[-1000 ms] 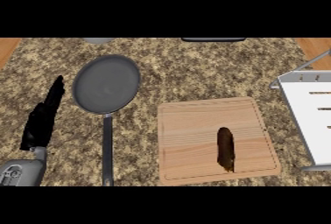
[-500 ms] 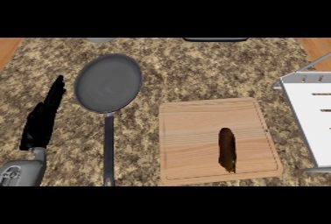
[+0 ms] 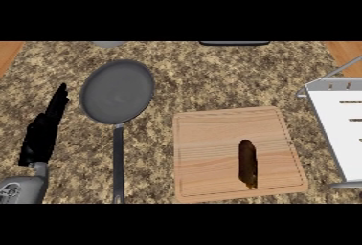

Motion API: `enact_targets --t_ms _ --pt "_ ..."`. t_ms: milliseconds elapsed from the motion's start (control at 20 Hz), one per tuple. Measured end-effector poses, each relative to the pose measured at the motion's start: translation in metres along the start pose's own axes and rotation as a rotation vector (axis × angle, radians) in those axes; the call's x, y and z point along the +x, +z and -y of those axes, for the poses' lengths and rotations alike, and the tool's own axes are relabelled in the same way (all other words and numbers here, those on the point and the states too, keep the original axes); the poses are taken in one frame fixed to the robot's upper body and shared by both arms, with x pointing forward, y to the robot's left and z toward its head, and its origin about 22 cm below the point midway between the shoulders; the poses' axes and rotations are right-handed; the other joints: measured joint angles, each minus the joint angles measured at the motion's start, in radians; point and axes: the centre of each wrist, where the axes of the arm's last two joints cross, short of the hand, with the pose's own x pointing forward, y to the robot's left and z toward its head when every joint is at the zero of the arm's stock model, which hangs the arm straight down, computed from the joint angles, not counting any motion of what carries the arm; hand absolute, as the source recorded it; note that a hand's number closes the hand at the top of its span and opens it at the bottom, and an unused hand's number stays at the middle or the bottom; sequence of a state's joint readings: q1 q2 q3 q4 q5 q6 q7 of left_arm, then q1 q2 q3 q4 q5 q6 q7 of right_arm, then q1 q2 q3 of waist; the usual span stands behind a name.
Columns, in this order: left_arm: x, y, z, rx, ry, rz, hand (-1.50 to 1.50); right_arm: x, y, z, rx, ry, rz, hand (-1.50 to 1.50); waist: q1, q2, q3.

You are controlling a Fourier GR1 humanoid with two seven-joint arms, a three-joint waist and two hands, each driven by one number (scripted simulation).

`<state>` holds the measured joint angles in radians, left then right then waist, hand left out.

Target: Pick the cupcake from the cutting board and place it in the tiered basket

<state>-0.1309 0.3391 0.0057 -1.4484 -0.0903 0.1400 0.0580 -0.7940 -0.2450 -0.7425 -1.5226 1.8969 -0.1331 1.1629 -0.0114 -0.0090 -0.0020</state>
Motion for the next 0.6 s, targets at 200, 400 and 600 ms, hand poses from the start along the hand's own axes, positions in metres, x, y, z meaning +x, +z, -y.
enact_targets --t_ms 200,400,600 --pt "0.001 0.001 0.003 -0.003 -0.003 -0.01 0.0 -0.015 0.011 0.035 -0.01 -0.083 -0.073 -1.5 -0.008 -0.005 0.0" --pt "0.001 0.003 0.001 -0.004 -0.004 -0.01 0.0 -0.04 0.019 0.071 -0.025 -0.142 -0.114 -1.5 -0.005 -0.008 0.0" --pt "0.005 0.001 0.001 -0.006 -0.004 0.0 0.0 -0.07 0.024 0.107 -0.058 -0.206 -0.105 -1.5 0.004 -0.005 0.0"
